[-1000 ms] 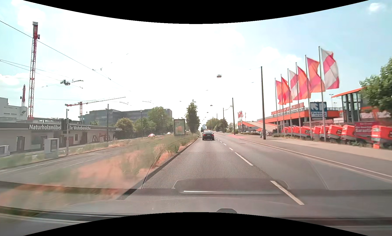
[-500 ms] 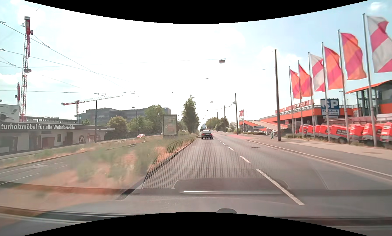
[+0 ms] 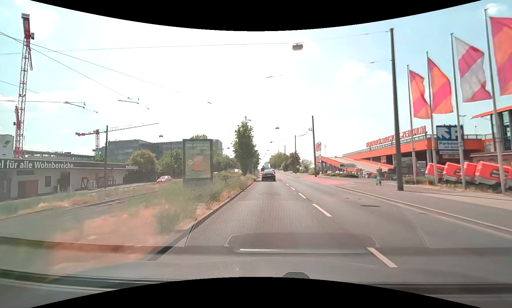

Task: Follow the waypoints while adhering to traffic rules and regulations

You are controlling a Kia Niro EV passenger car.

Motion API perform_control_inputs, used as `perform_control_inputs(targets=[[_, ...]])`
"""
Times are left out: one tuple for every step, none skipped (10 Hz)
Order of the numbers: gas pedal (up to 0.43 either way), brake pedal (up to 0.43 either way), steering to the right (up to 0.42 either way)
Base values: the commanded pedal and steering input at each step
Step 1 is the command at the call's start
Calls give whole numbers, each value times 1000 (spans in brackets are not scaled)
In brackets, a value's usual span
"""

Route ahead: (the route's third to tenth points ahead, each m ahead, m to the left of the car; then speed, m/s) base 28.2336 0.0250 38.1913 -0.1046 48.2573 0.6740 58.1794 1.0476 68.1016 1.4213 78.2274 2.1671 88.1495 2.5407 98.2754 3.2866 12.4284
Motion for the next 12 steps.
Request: perform_control_inputs(targets=[[130, 0, -7], [130, 0, -7], [130, 0, -7], [130, 0, -7], [130, 0, -7], [130, 0, -7], [130, 0, -7], [130, 0, -7], [130, 0, -7], [130, 0, -8], [130, 0, -8], [130, 0, -8]])
